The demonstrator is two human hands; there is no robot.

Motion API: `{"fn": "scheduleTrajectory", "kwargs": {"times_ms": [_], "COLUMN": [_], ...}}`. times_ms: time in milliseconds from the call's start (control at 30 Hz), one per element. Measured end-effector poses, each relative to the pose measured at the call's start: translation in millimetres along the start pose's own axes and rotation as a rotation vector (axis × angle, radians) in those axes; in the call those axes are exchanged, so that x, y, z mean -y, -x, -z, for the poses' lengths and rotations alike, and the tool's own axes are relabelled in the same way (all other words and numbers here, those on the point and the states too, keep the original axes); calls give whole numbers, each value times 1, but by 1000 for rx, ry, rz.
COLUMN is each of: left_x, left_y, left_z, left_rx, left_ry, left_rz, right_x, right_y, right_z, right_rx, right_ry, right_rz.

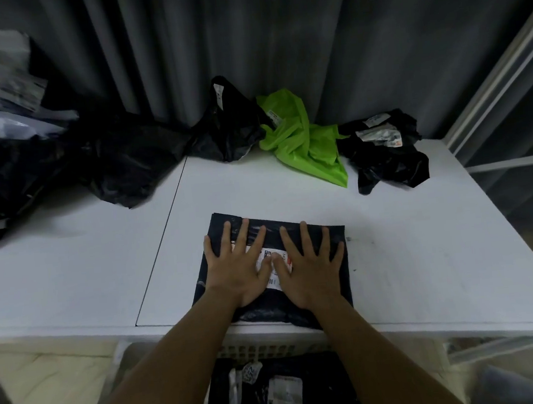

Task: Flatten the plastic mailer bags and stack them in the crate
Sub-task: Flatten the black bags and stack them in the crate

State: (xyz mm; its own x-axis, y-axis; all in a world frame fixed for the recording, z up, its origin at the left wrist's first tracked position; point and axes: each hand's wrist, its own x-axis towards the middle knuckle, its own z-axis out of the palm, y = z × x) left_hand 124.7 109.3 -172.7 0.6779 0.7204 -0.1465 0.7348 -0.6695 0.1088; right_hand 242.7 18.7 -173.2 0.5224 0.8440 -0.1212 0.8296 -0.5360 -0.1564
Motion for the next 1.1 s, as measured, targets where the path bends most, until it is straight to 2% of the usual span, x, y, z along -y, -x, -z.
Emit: {"fn": "scheduleTrajectory", "kwargs": {"times_ms": [267, 367, 433, 567, 700, 967, 1100], "left_x": [-3, -4, -5, -14, -12, -5, -7], "left_y": [0, 0, 4, 27, 43, 45, 44], "left_z": [18, 25, 26, 22, 9, -8, -9], "left_rx": [131, 177, 132, -45, 16, -78, -67], "left_ry": [8, 4, 17, 90, 59, 28, 19], "left_rz": [16, 26, 38, 7, -35, -47, -41], "right_x": [1, -2, -5, -2, -1, -5, -5], "right_y": [1, -3, -2, 23, 42, 45, 43], "right_z": [9, 17, 25, 26, 12, -1, -4], "right_rx": [53, 124, 128, -20, 22, -26, -36], "right_ry": [-2, -29, -46, 14, 18, 27, 8], "right_rz": [-3, 16, 42, 96, 96, 62, 67]}}
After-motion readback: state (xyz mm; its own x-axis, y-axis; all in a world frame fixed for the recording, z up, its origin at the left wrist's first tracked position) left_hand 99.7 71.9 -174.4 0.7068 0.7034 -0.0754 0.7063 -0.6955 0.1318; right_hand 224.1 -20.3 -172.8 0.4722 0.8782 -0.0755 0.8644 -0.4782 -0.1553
